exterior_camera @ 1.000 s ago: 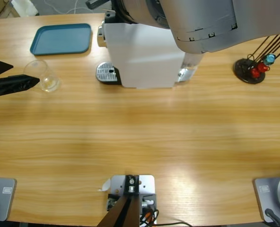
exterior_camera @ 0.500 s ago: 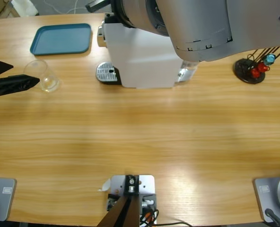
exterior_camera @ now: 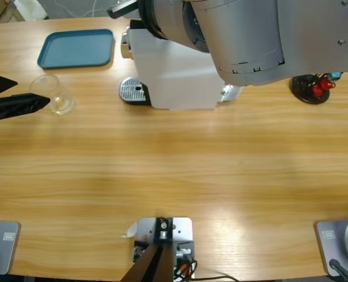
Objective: Pour coffee
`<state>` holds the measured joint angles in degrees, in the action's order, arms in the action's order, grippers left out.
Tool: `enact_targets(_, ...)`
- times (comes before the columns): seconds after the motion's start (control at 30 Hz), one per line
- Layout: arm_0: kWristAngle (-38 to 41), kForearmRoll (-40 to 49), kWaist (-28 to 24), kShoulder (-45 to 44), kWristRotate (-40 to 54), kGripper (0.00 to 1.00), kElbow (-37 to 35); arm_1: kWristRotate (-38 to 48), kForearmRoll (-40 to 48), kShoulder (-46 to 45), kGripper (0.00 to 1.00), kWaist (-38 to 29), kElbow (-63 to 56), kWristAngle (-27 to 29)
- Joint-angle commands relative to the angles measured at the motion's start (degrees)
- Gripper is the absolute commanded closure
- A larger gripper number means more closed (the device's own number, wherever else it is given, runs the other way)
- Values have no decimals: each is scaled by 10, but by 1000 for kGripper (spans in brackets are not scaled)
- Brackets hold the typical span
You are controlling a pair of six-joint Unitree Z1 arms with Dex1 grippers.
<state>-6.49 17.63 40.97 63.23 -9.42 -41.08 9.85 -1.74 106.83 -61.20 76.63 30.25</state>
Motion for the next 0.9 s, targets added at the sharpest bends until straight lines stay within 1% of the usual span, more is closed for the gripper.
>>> enact_targets(0.03, 7, -2, 4, 18, -5, 36, 17, 12, -11, 94, 1000, -15, -71, -28)
enact_targets(0.37, 7, -1, 4, 18, -5, 36, 16, 21, 0, 104, 1000, -15, -84, -41)
enact_targets(0.5, 8, -1, 4, 19, -5, 36, 16, 21, 0, 95, 1000, -15, -84, -33)
enact_targets(0.57, 8, -1, 4, 19, -5, 36, 16, 16, -1, 81, 1000, -15, -82, -19)
enact_targets(0.63, 8, -1, 4, 19, -5, 36, 16, -3, -1, 62, 1000, -15, -78, -2)
enact_targets(0.7, 8, -1, 4, 19, -5, 36, 15, -52, 8, 33, 1000, -15, -73, 12)
enact_targets(0.77, 8, -1, 4, 19, -5, 36, 16, -88, 1, -7, 1000, -14, -67, 7)
enact_targets(0.8, 8, -1, 4, 20, -5, 36, 16, -99, -19, -32, 1000, -15, -57, 3)
enact_targets(0.9, 8, -1, 4, 18, -5, 36, 16, -104, -41, -115, 1000, -15, -50, -22)
